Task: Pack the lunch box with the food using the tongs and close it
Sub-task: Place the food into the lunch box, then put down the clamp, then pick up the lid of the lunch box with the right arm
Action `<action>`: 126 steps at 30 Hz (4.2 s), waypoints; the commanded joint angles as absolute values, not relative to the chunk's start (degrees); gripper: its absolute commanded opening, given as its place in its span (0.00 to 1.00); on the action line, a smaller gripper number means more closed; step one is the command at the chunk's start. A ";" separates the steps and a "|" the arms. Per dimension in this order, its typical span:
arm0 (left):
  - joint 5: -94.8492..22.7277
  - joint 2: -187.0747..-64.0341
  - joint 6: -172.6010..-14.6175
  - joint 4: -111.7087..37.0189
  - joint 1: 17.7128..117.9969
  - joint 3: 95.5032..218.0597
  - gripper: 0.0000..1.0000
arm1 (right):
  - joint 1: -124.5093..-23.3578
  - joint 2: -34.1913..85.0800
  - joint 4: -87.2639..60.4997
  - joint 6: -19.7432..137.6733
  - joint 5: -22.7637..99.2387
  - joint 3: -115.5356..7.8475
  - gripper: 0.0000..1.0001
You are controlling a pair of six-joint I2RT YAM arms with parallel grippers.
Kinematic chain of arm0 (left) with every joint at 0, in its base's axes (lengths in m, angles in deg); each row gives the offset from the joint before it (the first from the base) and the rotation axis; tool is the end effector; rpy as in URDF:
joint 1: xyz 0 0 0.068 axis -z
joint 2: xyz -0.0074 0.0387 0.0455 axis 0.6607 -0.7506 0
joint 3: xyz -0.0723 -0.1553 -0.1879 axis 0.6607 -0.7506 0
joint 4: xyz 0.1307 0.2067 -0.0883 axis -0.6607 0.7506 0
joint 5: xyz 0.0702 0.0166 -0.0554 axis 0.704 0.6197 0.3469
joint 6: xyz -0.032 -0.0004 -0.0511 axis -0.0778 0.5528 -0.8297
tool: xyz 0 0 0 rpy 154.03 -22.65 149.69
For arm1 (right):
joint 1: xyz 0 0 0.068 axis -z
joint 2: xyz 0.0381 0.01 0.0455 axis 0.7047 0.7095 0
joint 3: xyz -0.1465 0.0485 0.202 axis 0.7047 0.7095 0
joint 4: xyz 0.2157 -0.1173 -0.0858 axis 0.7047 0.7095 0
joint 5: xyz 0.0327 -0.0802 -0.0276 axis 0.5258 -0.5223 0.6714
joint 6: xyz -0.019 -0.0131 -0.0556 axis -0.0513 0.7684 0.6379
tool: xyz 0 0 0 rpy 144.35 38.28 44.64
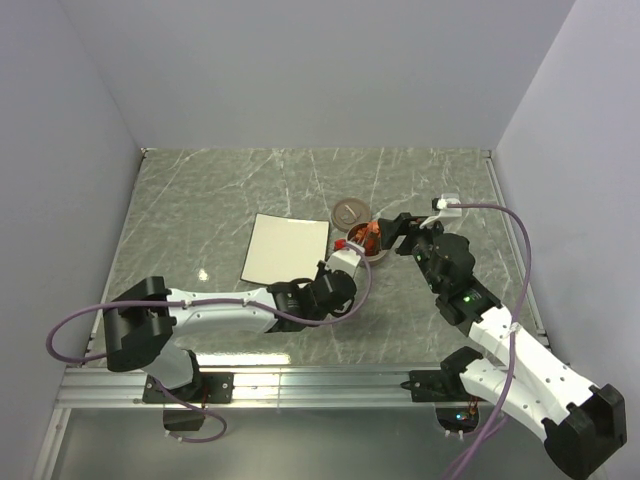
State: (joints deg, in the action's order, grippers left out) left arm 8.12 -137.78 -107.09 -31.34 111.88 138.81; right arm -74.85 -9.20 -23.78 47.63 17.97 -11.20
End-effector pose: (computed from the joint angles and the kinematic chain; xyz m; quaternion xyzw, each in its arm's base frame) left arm 0.1360 -0.3059 0.2072 0.2033 0.8392 -0.1270 0.4881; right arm 0.1948 0.1014 0.2852 -0.0003 0.7287 0.2045 0.6536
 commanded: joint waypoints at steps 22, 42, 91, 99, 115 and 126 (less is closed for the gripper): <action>8.94 -138.13 -107.25 -34.01 111.75 141.92 0.40 | -74.08 -7.12 -24.79 47.76 18.64 -11.43 0.78; 14.83 -122.05 -108.92 -34.80 97.89 128.92 0.38 | -72.93 -3.70 -26.81 47.76 19.78 -12.57 0.78; 3.66 -142.61 -112.79 -26.01 52.43 136.20 0.87 | -67.40 20.48 -30.76 47.94 34.38 -29.10 0.76; 5.16 -138.84 -113.58 -27.24 52.60 134.71 0.99 | -67.39 20.13 -30.59 48.46 33.41 -28.75 0.77; -1.57 -121.78 -106.05 -47.26 59.72 129.35 0.99 | -67.13 30.58 -27.95 50.92 30.68 -34.72 0.86; -17.78 -124.50 -100.66 -58.97 59.64 127.15 0.99 | -67.22 46.13 -22.17 56.28 30.42 -47.11 0.79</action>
